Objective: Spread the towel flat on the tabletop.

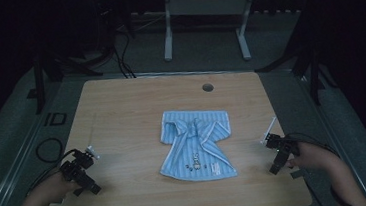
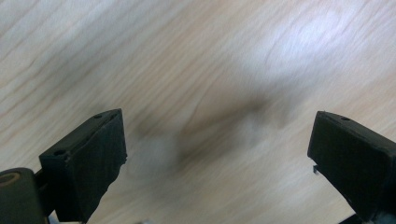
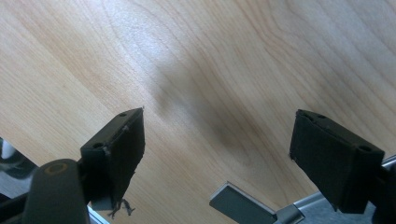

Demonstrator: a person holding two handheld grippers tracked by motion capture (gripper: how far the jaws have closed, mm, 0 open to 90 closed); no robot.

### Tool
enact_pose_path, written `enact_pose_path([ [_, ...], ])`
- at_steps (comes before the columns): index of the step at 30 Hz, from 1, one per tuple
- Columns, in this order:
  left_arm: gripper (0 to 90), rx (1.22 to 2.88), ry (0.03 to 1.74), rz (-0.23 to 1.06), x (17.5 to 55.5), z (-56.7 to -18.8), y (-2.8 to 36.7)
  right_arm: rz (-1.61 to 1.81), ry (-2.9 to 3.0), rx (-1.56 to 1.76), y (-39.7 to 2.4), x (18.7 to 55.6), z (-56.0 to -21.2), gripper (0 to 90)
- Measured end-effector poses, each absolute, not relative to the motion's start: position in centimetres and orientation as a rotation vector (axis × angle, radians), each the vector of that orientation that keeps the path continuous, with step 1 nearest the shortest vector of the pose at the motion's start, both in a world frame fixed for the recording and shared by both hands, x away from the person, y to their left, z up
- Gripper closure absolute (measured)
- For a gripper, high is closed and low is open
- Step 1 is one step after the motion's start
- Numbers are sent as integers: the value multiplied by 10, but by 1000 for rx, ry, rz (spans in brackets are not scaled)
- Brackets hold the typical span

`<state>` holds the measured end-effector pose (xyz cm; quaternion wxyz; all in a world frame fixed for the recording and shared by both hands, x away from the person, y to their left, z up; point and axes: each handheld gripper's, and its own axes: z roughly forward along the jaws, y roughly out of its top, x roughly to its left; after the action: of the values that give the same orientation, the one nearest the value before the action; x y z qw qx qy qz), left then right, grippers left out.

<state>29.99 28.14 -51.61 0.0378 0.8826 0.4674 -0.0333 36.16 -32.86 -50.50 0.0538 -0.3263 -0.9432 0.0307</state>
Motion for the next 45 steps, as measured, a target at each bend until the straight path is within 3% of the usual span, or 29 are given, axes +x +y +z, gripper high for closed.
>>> enact_pose_path([
  [11,65,2774,1274,-110,313,-509,246,96,-2932,-837,-306,366,-503,229],
  [16,128,2792,1194,-78,319,-501,226,86,-2936,-800,-296,368,-501,243],
  [31,239,2893,924,-83,348,-491,148,71,-2958,-648,-253,384,-498,415],
  [42,241,2868,757,-53,369,-477,97,-18,-3040,-516,-208,392,-491,415],
  [45,277,2852,744,-31,374,-474,91,-79,-3055,-466,-194,394,-486,417],
])
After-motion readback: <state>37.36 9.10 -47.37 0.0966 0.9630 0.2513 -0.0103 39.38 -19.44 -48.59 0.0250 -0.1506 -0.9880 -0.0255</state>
